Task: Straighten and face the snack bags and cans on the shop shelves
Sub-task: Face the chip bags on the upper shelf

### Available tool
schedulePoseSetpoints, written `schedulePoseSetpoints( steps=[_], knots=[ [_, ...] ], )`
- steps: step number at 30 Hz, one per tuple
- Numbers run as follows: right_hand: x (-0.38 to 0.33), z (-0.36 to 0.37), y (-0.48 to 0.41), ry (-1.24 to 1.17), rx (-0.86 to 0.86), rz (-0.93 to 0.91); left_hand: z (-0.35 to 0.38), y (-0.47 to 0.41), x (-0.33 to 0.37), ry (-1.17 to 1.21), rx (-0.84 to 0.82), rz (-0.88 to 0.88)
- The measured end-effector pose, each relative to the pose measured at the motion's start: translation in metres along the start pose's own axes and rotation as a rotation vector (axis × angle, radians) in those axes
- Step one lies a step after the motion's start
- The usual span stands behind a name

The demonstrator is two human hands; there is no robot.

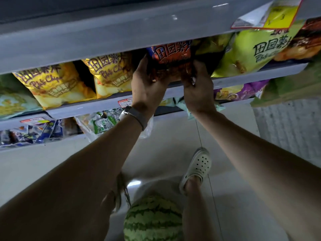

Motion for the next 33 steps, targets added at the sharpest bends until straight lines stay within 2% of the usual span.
schedulePoseSetpoints(
  steps=[4,7,11,15,20,23,28,33],
  knots=[
    [0.007,0.003,-0.006,0.007,-0.003,0.045,0.003,0.007,-0.001,-0.017,-0.074,-0.031],
    [0.007,0.002,-0.006,0.032,-0.02,0.066,0.002,0.018,0.0,-0.164,-0.127,-0.042],
    [0.012,-0.002,-0.006,0.087,-0.06,0.09,0.004,0.03,-0.022,-0.29,-0.208,-0.161],
    [0.019,-0.005,-0.002,0.143,-0.099,0.052,0.002,0.03,-0.032,-0.321,-0.182,-0.219],
    [0.017,-0.006,0.009,0.224,-0.159,-0.002,0.001,0.041,-0.005,-0.474,-0.176,-0.176],
    [0.014,-0.013,0.014,0.289,-0.196,0.033,0.003,0.05,0.004,-0.616,-0.275,-0.157],
    [0.008,-0.045,0.025,0.403,-0.278,0.094,0.023,0.061,0.012,-0.738,-0.529,-0.23],
    [0.014,-0.102,0.034,0.557,-0.258,0.029,0.064,0.063,0.026,-0.769,-0.682,-0.148]
  ],
)
Point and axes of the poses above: each hand's wrist, its own y-axis away from the middle knuckle, its own z-axis out of the palm, x = y × z, the point moved 6 cm from there along -y, towards the middle knuckle, and after that the axes turned 8 degrees about z, right-handed, at the moved point
